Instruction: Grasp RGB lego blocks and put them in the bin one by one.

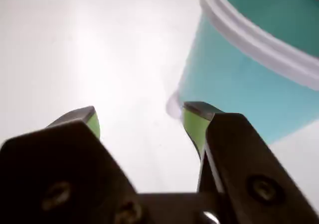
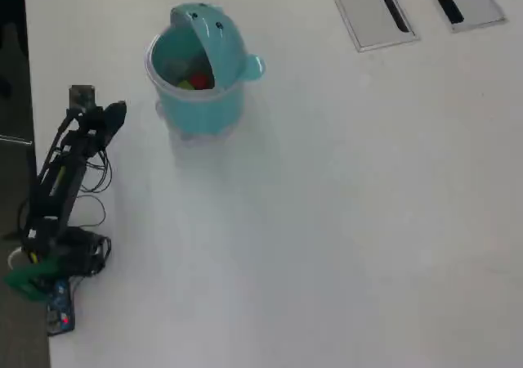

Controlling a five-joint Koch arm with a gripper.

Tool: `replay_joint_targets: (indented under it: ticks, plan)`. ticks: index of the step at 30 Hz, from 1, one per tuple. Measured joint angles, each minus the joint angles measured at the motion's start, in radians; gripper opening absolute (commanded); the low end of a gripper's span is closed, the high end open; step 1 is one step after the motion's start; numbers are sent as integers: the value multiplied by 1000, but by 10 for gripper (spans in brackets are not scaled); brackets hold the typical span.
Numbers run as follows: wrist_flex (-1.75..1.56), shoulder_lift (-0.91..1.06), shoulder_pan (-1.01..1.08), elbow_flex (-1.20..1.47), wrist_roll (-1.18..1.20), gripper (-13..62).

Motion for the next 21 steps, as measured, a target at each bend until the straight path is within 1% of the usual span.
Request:
replay_joint_targets:
  ticks: [11, 21]
  plan:
    - [2, 192, -92, 275, -11, 306]
    - [3, 296, -169, 403, -11, 309]
